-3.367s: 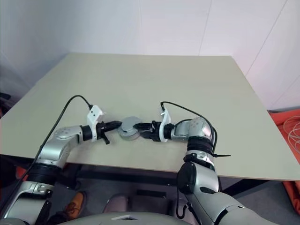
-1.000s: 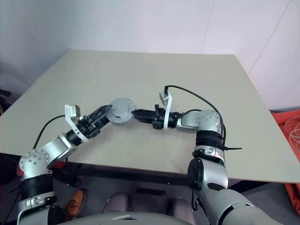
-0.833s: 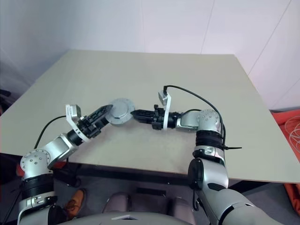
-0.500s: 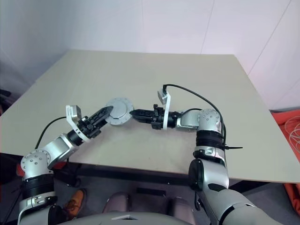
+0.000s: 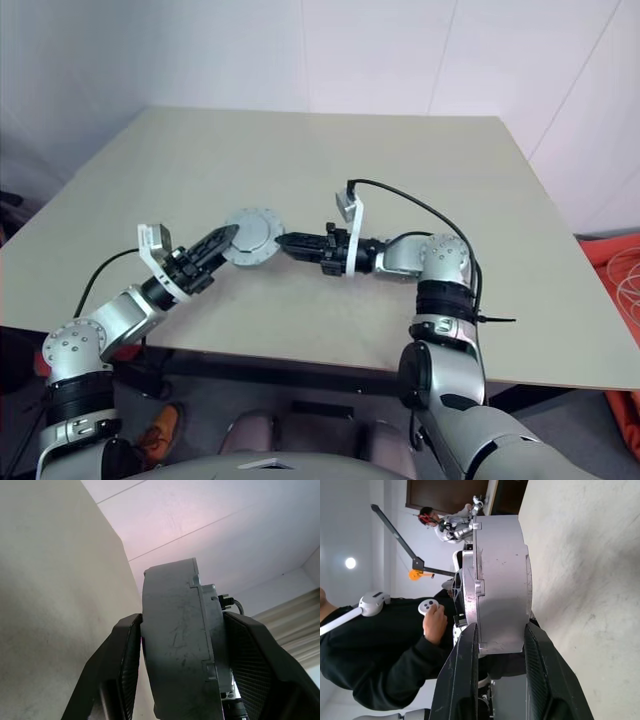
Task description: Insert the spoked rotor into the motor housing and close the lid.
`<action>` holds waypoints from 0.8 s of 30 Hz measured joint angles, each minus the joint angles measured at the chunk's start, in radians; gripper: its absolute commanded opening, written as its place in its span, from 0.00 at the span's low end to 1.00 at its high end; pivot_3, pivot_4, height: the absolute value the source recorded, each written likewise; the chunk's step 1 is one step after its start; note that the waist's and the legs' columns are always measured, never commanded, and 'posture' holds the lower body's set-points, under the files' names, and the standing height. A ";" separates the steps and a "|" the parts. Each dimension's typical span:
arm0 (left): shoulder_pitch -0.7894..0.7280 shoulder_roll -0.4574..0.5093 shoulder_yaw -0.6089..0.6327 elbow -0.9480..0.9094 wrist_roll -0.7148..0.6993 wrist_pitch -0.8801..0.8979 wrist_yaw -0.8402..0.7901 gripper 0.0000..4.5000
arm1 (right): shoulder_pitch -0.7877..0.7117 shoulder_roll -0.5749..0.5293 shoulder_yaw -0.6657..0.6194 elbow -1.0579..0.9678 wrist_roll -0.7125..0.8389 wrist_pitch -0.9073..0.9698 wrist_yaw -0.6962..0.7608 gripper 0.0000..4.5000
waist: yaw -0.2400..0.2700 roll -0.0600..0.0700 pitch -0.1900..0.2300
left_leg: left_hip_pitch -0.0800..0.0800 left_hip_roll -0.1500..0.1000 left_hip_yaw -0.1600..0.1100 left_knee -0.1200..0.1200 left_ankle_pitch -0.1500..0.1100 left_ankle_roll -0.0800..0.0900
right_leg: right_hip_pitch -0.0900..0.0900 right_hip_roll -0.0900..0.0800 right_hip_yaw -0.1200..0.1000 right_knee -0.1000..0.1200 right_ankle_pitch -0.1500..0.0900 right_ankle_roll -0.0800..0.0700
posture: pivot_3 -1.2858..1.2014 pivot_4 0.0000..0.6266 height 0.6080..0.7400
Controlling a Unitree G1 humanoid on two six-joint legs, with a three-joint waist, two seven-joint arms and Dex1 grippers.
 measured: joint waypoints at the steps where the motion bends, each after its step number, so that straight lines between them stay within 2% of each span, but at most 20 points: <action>1: -0.001 0.000 -0.001 -0.001 -0.003 0.001 -0.005 0.49 | 0.000 0.001 -0.009 0.000 -0.002 0.000 -0.005 0.47 | 0.000 0.000 0.000 | 0.000 0.000 0.000 0.000 0.000 0.000 | 0.000 0.000 0.000 0.000 0.000 0.000 | 0.52 0.00 1.00; 8: -0.001 0.014 -0.029 0.000 0.002 0.002 -0.007 0.47 | 0.000 0.024 -0.073 0.000 -0.002 0.000 -0.028 1.00 | 0.000 0.000 0.000 | 0.001 0.000 0.000 0.000 0.000 0.000 | 0.000 0.000 0.000 0.001 0.000 0.000 | 0.52 0.00 1.00; 12: -0.001 0.015 -0.037 0.006 0.004 0.001 -0.006 0.47 | 0.004 0.025 -0.083 0.000 -0.008 0.000 -0.037 1.00 | 0.000 0.000 0.000 | 0.000 0.000 0.000 0.001 0.000 0.000 | 0.000 0.000 0.000 0.001 0.000 0.000 | 0.52 0.00 1.00; 17: -0.011 -0.015 0.007 0.037 -0.008 -0.056 0.039 0.47 | 0.037 -0.043 -0.045 0.000 -0.063 -0.021 -0.034 1.00 | 0.001 0.000 0.000 | 0.000 0.000 0.000 0.002 0.000 0.000 | 0.001 0.000 0.000 0.001 0.000 0.001 | 0.52 0.00 1.00; 21: -0.042 -0.042 0.076 0.069 -0.007 -0.160 0.088 0.47 | 0.049 -0.118 0.030 -0.008 -0.120 -0.081 0.001 1.00 | 0.000 0.000 0.000 | 0.001 0.000 0.000 0.003 0.000 0.000 | 0.003 0.000 0.000 0.001 0.000 0.000 | 0.52 0.00 1.00; 24: -0.091 -0.074 0.135 0.110 0.021 -0.303 0.154 0.47 | 0.064 -0.166 0.120 -0.039 -0.166 -0.135 0.054 1.00 | 0.000 -0.001 0.000 | 0.001 0.000 -0.001 0.004 0.000 0.000 | 0.004 0.000 0.000 0.001 0.000 0.000 | 0.52 0.00 1.00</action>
